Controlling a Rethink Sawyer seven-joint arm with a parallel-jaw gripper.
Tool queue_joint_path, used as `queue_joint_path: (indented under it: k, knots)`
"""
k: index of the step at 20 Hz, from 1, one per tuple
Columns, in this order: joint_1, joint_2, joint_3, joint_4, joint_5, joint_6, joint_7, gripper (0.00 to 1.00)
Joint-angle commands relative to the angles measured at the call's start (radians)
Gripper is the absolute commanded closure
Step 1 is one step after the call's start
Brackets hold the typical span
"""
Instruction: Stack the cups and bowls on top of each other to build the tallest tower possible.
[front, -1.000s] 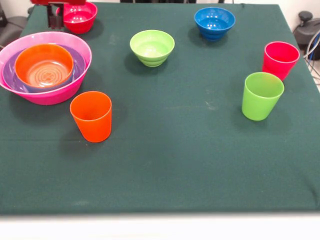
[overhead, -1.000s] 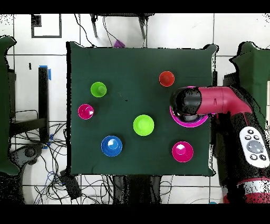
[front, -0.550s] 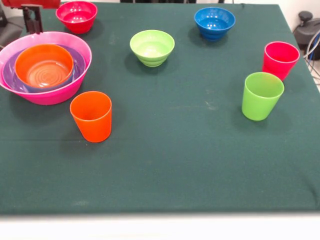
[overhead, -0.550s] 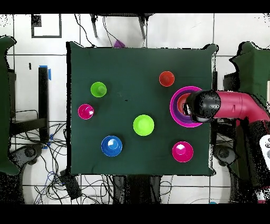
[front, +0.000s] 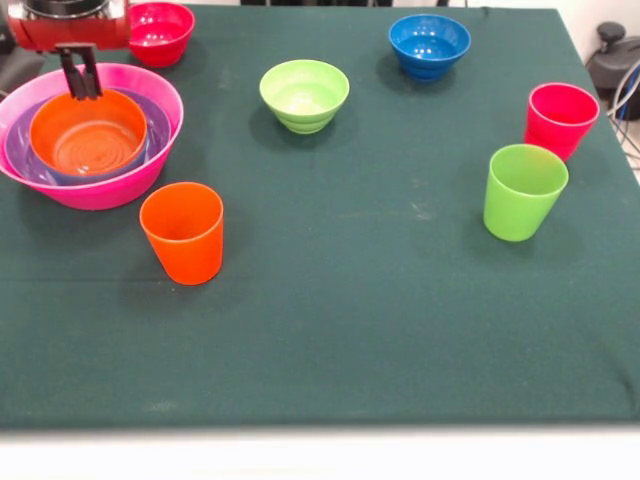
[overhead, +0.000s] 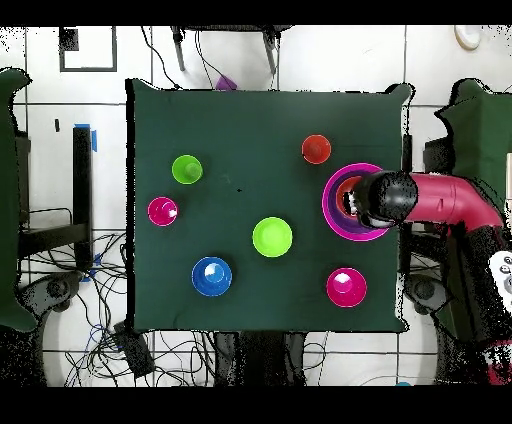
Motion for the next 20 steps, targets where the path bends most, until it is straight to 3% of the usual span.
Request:
queue_joint_path:
  k: [1,20]
  knots:
    - [0.022,0.081,0.091,-0.013,-0.062,-0.045,-0.299,1.00]
    - [0.021,0.137,0.093,-0.063,-0.164,-0.078,-0.312,1.00]
